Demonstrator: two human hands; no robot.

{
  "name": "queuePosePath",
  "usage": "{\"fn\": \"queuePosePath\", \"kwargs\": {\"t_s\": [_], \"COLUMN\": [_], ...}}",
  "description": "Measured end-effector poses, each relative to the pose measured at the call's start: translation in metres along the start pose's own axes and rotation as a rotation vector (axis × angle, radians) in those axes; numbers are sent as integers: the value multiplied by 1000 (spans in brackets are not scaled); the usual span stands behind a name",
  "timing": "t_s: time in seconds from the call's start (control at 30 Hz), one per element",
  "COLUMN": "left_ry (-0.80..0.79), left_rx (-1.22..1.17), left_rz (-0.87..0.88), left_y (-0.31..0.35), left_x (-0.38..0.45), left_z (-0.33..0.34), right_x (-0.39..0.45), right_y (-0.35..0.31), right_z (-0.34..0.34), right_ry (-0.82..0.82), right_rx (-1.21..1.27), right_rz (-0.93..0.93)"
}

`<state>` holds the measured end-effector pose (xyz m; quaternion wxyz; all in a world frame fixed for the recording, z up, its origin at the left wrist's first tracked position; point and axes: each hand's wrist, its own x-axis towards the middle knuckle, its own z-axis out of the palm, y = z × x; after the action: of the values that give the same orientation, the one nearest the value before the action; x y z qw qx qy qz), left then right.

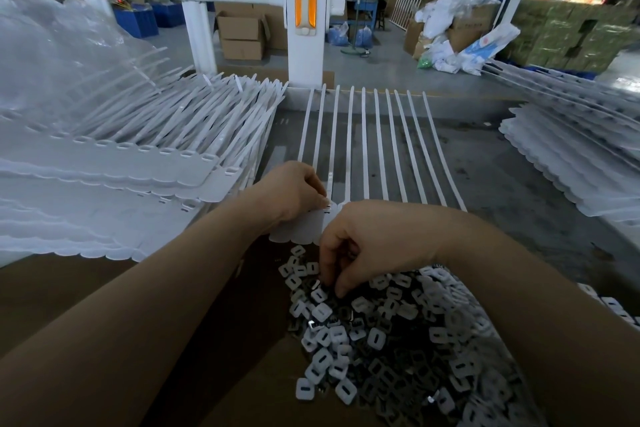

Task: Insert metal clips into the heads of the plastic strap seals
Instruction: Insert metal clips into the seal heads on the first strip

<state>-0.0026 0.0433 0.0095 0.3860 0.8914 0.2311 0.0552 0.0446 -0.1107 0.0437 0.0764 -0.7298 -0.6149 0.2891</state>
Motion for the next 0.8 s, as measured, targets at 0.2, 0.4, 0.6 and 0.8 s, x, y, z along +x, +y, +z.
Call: {"fn": "queuePosePath", "kwargs": {"t_s": [0.2,0.4,0.6,0.8], "left_ry": [10,29,91,-44], "left_rx": [31,25,-96,-360], "left_rz": [14,12,93,177], "left_y": [0,-1,-6,-4], "left_x": [0,-1,-5,-12], "left_z": [-1,-1,-1,-18], "right_x": [0,-1,-3,-4], "right_y": [0,-1,9,20], "right_z": [0,-1,-11,-16], "right_ry": [-7,-42,347,563], "right_rx": [-3,13,179,319], "right_rz": [-3,0,41,73]}}
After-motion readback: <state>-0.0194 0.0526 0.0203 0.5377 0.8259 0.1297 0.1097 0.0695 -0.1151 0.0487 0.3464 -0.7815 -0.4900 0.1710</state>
